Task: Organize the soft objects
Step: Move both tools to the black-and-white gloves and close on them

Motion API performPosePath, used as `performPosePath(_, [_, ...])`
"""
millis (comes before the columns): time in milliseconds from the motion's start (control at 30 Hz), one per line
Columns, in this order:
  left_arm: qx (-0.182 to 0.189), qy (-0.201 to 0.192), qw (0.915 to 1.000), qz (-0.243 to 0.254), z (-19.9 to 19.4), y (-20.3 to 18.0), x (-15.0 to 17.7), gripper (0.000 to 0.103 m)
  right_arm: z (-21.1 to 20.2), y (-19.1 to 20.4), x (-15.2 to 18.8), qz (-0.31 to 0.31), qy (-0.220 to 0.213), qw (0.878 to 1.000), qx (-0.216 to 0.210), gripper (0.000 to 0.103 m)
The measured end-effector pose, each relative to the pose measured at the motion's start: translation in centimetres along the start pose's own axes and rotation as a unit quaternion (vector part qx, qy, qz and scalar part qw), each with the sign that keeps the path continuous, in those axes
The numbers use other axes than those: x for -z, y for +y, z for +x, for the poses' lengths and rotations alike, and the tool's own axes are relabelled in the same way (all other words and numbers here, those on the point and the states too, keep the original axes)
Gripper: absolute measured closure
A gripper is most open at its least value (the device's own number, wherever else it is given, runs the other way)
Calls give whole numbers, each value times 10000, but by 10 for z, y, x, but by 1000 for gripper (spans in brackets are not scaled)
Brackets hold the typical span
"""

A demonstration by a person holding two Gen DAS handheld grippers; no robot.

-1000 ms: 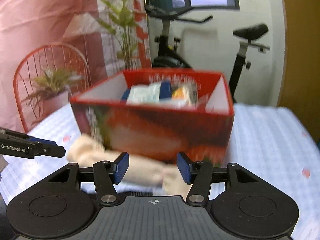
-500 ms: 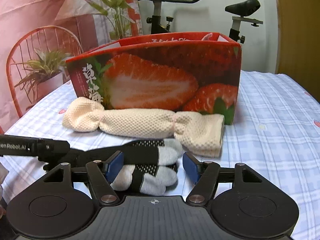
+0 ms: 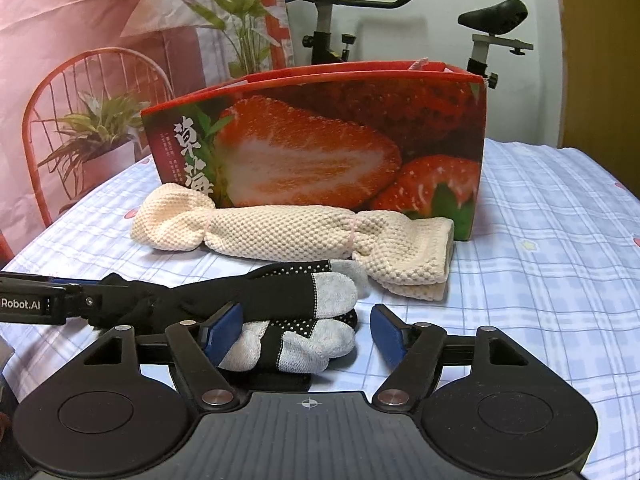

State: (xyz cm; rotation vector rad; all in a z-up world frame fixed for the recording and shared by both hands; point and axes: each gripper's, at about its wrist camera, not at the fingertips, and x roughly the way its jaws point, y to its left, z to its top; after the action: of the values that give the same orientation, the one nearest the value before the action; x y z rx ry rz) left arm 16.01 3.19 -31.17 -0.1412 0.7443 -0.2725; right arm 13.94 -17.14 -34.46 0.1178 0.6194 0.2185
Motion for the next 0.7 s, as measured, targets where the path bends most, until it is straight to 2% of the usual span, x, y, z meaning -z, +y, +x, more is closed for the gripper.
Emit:
performPosePath(233, [25,-23,10000,20,1,0,2,46,1,1,0,-5,73,10000,4,31])
performPosePath(467, [-36,-68,10000,53,1,-1,2,42,2,3,0,-31,82,10000,3,31])
performPosePath(700, [-23,-18,10000,70,1,0,1,43,2,2,0,-54,82,9999,-73,34])
